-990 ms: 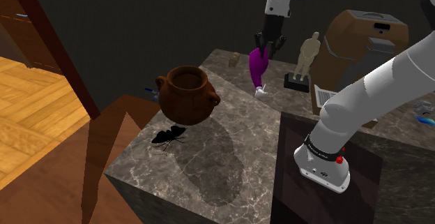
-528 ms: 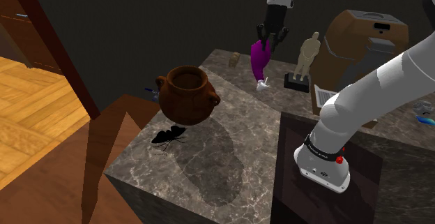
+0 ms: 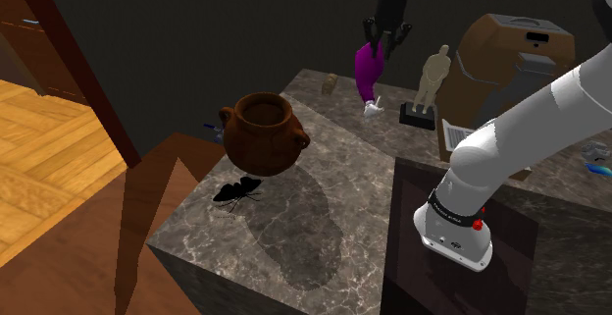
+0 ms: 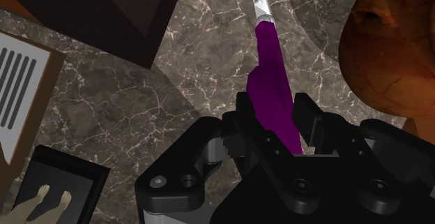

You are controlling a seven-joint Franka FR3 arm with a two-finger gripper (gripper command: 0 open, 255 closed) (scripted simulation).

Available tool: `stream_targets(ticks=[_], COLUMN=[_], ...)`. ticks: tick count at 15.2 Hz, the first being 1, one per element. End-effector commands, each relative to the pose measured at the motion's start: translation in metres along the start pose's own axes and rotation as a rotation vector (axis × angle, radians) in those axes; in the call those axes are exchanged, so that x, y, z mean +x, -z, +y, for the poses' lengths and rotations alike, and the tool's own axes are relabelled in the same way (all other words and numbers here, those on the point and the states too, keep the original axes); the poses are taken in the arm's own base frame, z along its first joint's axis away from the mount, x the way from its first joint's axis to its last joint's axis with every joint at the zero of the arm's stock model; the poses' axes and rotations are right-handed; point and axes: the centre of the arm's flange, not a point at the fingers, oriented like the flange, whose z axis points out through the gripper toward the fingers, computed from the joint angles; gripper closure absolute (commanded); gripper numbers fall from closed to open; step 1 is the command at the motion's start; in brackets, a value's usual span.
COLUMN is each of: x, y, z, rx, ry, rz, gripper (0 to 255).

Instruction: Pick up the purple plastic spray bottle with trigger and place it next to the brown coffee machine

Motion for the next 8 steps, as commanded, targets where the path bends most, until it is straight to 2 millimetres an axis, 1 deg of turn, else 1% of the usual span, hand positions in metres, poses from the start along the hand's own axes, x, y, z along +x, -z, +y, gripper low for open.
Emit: stream_targets(ticks=[1,8], x=[-0.003,-0.014], y=[0.011,0.046], z=[0.000,-0.003], rx=[0.000,0.000], ry=[0.000,0.000], rz=[0.000,0.000], gripper=[255,255])
